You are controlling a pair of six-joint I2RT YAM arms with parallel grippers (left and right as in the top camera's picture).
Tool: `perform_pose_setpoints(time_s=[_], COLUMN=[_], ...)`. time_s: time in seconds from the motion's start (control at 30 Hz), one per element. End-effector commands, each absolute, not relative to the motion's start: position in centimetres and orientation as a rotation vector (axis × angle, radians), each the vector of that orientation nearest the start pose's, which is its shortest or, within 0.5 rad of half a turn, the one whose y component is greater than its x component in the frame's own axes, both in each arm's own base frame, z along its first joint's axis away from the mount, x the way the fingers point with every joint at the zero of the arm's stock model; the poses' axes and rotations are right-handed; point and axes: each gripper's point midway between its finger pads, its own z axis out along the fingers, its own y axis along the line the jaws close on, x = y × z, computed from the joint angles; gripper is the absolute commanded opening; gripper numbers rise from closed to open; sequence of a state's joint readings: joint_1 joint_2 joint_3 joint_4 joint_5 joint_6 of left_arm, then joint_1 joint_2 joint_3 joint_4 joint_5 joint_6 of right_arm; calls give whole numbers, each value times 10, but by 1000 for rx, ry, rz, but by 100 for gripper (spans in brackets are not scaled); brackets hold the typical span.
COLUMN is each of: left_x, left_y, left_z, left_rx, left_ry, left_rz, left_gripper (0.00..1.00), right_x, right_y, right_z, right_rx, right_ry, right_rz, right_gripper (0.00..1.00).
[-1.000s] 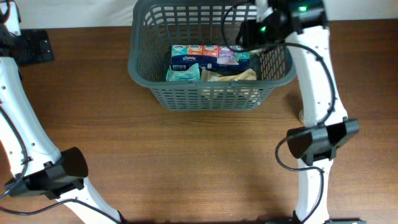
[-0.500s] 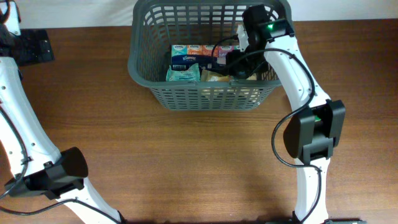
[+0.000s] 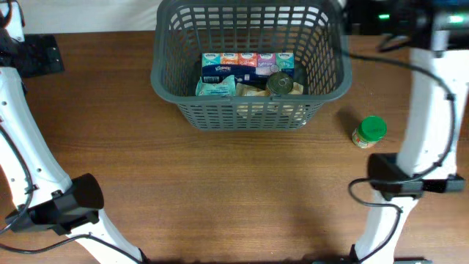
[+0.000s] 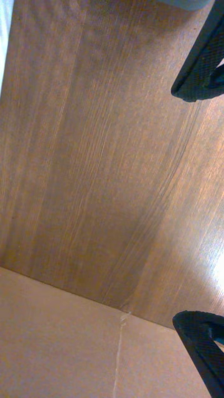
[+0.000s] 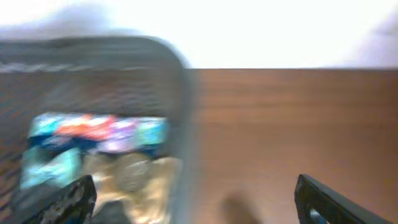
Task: Pack container
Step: 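Lower the tin can into the basket and open the right gripper, then move the right gripper down to the green-lidded jar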
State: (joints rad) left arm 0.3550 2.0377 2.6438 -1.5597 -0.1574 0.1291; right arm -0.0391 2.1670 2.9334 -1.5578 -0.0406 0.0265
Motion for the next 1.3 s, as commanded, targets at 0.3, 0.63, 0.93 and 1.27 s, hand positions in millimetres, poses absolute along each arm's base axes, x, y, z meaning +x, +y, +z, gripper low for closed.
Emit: perform_pose_setpoints(time_s=[0.3,0.63,0.93,1.27], left_x=[410,410,410,410], left_y=[181,181,181,181], left_z=[339,339,339,339], left_rx=[-374,-374,-374,-374], left_ry=[2523,2523,2523,2523], left_rz=[382,382,382,381], left_gripper=[99,99,99,99], right_x=[429,423,414,388], right_y=[-204,-117,-120,-101], right_z=[266,119,107,79], right_rx=[767,642,634,663], right_ry=[2557,2959,3001,3121], right_rz=[4,66,-178,-70], right_gripper=[95,85,86,86])
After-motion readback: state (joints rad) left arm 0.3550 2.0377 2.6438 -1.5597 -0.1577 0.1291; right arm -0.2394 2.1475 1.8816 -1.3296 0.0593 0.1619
